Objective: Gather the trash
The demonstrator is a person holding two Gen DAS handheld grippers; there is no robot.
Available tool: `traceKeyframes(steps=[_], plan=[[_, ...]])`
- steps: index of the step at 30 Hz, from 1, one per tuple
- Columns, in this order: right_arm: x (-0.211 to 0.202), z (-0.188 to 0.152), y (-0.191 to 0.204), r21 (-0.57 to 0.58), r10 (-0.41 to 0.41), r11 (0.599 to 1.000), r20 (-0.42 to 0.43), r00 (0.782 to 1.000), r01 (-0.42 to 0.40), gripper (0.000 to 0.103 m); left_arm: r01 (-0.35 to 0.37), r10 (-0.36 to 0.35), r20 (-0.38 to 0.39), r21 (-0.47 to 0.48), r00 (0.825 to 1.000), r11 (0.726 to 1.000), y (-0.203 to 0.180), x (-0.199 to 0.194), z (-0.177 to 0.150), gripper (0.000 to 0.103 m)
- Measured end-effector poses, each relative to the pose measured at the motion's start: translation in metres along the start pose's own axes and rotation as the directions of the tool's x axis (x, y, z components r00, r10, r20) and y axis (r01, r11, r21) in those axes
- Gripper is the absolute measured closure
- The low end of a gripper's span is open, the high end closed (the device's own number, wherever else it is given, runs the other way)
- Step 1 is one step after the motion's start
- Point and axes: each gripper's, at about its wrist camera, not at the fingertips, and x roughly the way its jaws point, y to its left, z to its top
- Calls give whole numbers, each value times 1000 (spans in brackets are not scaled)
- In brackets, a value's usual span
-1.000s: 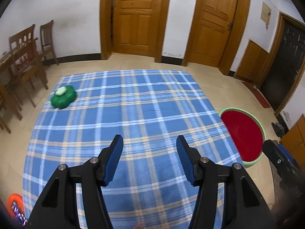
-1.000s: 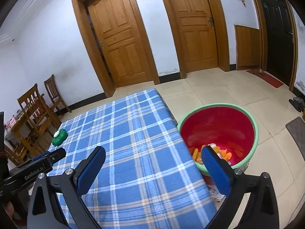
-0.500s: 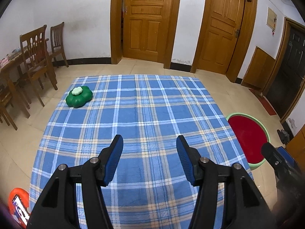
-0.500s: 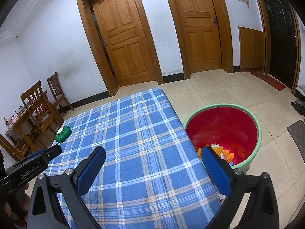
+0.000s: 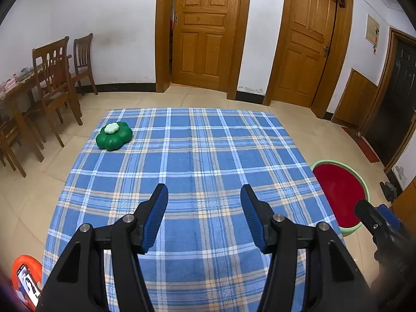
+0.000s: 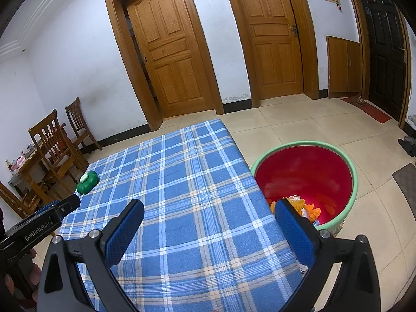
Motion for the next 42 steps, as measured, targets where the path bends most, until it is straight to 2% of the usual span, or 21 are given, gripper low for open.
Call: traceKeyframes(steps=[42], plan=[[0,0,0,1,1,1000,1,1000,-1,1,-8,8,6,-11,1000,1000,4,-2,0,45]])
